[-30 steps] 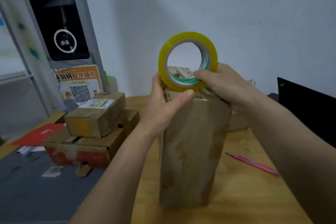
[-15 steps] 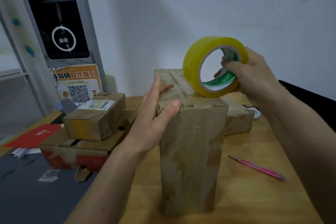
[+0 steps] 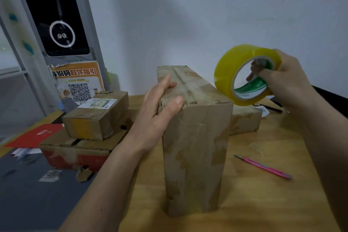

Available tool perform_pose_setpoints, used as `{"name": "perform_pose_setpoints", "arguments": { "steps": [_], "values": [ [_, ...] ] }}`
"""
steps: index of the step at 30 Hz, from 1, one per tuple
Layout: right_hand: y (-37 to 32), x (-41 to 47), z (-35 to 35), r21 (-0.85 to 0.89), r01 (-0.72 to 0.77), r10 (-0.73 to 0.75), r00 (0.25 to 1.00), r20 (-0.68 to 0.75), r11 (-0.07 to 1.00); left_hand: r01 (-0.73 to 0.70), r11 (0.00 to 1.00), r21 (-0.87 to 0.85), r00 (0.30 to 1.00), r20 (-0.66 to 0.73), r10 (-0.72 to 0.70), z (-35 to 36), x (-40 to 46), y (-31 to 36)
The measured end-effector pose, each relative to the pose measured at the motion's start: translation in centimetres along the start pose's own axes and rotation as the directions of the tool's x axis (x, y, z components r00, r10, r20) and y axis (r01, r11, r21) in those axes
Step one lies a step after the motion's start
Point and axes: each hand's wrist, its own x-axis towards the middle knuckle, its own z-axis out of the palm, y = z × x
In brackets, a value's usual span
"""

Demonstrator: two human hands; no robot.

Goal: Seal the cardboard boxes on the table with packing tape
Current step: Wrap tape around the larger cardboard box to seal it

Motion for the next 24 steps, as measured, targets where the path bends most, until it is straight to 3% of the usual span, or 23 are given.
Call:
{"name": "perform_pose_setpoints", "arguments": {
  "steps": [11, 15, 19, 21, 22, 24],
  "values": [
    [1.8, -0.4, -0.5, -0.030, 0.018, -0.018, 1.000, 0.011, 0.999, -0.033, 0.998, 0.051, 0.999, 0.008, 0.033, 0.1, 0.3, 0.2],
    [3.9, -2.0, 0.4, 0.018, -0.055, 0.054, 0.997, 0.054, 0.998, -0.026, 0.999, 0.045, 1.000, -0.005, 0.026, 0.0, -0.1, 0.1],
    [4.6, -2.7, 1.4, 0.076, -0.116, 0.116, 0.993, -0.006, 0.990, 0.021, 1.000, 0.006, 1.000, 0.004, -0.021, 0.0, -0.4, 0.6],
    [4.4, -3.3, 1.9, 0.133, -0.156, 0.166, 0.984, -0.068, 0.979, 0.113, 0.985, -0.128, 0.992, -0.044, -0.119, 0.2, -0.4, 1.2],
    [4.4, -4.0, 2.4, 0.248, -0.205, 0.230, 0.970, -0.078, 0.947, 0.179, 0.953, -0.246, 0.975, -0.083, -0.205, 0.5, -0.3, 1.5],
    [4.7, -5.9, 4.4, 0.573, -0.367, 0.403, 0.913, 0.069, 0.733, 0.261, 0.829, -0.494, 0.927, -0.112, -0.359, 1.0, -0.4, 1.5]
  ]
}}
